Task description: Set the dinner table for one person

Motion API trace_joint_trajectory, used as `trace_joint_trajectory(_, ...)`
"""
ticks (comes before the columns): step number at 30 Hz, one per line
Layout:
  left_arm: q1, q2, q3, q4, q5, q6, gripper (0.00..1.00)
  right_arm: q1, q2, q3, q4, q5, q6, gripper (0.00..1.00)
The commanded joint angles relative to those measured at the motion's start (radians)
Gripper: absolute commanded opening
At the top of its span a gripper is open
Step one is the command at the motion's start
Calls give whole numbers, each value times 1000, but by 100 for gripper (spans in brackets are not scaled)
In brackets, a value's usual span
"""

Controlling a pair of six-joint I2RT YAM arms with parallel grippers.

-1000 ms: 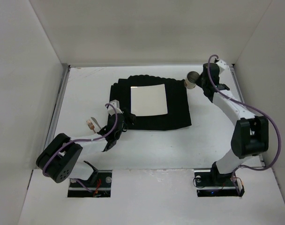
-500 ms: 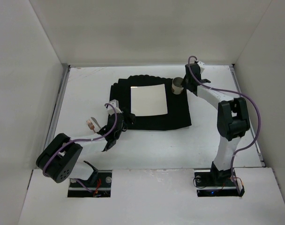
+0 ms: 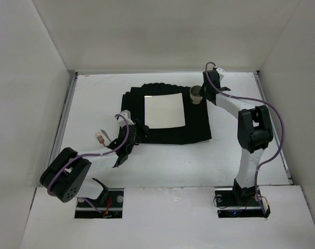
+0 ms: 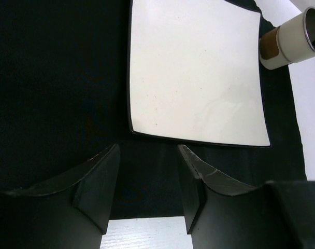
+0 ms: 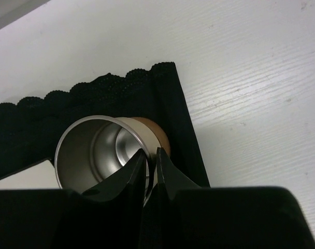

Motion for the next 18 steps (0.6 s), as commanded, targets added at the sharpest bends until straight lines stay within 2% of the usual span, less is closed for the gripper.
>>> trace_joint_trajectory(1,11,-17,-2,47,-24,17,46,8,1,1,59,9,-9,21)
trace_joint_trajectory(6,17,-40,-6,39,-53,29,46,8,-41,-40,77,-7,-4,30)
trace_joint_trajectory(11,31,-92,-2,-10,-104,54,45,8,-161,-108,89,-4,-22,55)
trace_joint_trajectory(15,71,-191,21,-191,-155,22,44,8,-310,-248,144,2,-16,66)
trace_joint_trajectory(18,105,-259,31,-364,-182,-27,41,8,-423,-393,207,7,33,66)
